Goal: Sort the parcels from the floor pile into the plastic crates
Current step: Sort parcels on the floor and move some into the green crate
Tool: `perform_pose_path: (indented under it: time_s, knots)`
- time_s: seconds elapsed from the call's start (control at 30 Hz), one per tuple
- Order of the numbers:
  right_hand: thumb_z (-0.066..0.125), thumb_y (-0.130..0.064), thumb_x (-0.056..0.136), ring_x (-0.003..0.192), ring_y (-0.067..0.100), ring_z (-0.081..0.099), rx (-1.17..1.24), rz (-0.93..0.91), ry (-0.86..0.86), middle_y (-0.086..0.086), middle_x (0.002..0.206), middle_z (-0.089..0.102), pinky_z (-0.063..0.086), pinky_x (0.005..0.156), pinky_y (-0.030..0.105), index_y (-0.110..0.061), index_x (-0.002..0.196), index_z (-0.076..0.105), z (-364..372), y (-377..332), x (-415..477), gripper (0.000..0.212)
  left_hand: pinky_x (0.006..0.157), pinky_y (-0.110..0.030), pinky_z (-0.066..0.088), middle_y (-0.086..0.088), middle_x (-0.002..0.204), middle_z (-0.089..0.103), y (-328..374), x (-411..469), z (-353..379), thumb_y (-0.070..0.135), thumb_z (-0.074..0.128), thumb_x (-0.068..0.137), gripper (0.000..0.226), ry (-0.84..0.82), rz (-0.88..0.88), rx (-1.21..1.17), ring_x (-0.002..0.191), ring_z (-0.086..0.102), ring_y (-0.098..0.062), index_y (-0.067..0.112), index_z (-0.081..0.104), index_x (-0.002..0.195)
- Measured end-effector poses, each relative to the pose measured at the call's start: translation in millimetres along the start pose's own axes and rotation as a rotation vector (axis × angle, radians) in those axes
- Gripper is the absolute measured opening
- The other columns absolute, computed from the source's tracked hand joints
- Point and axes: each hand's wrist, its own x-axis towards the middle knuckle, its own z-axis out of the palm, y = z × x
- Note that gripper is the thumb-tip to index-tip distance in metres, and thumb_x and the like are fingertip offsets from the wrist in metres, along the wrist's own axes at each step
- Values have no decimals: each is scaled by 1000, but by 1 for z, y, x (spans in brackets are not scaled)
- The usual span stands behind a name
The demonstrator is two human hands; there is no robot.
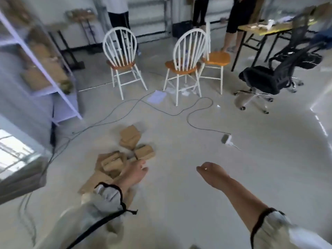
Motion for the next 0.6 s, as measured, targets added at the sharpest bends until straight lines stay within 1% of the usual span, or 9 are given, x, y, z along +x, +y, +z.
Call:
perform_pose_path:
  time_s: [0.03,0.1,0.17,0.23,0.3,0.37,0.43,0.5,0.6]
  knots:
    - [37,-33,97,107,30,57,-40,-46,-23,15,116,61,43,83,31,-4,114,60,0,-16,12,40,86,-38,49,-23,125,57,-11,0,-2,37,55,84,54,-5,-38,-27,110,58,-37,9,51,130]
    - [39,-34,95,106,30,58,-82,-120,-70,15,115,62,44,86,33,-4,111,61,6,-46,33,40,84,-34,43,-20,125,56,-28,-11,-10,28,46,92,44,-16,-113,-32,113,55,-37,3,52,128]
    - [41,-34,95,103,30,58,-120,-204,-114,15,111,63,45,87,35,-1,105,61,19,-75,50,40,81,-33,49,-8,107,62,-32,-32,-24,21,43,92,30,104,-147,-97,101,60,-31,8,58,115]
    - [41,-34,96,103,30,57,-167,-279,-175,15,109,62,43,88,35,-2,103,61,37,-103,63,39,79,-39,54,-5,100,66,-43,-48,-31,23,44,91,27,171,-140,-57,90,63,-25,13,63,107]
    - [41,-34,95,98,29,57,-209,-352,-235,13,100,61,42,82,33,-4,94,60,58,-131,76,35,83,-42,53,-9,101,67,-60,-55,-36,19,46,93,25,203,-178,-78,92,62,-28,8,67,103]
    - [41,-35,94,83,27,55,-241,-399,-294,7,82,55,38,68,32,-11,75,50,82,-158,87,32,88,-43,50,-13,104,65,-80,-58,-39,11,47,93,24,217,-225,-196,95,60,-30,2,64,107]
    - [41,-36,94,72,22,48,-264,-421,-351,2,73,47,32,61,30,-16,68,41,107,-183,96,33,91,-42,49,-11,111,62,-111,-54,-38,9,47,91,26,233,-282,-266,100,58,-27,6,61,113]
    - [41,-36,94,72,20,47,-281,-426,-407,1,73,46,32,59,29,-18,68,40,129,-206,106,32,90,-34,49,-5,113,62,-140,-45,-41,11,46,91,29,259,-384,-313,104,59,-24,13,62,115]
    - [41,-35,95,82,20,49,-297,-414,-474,1,87,51,37,65,29,-16,83,47,161,-236,128,23,63,-4,38,12,90,53,-173,-26,-53,7,40,98,28,245,-445,-370,76,48,-4,29,56,93]
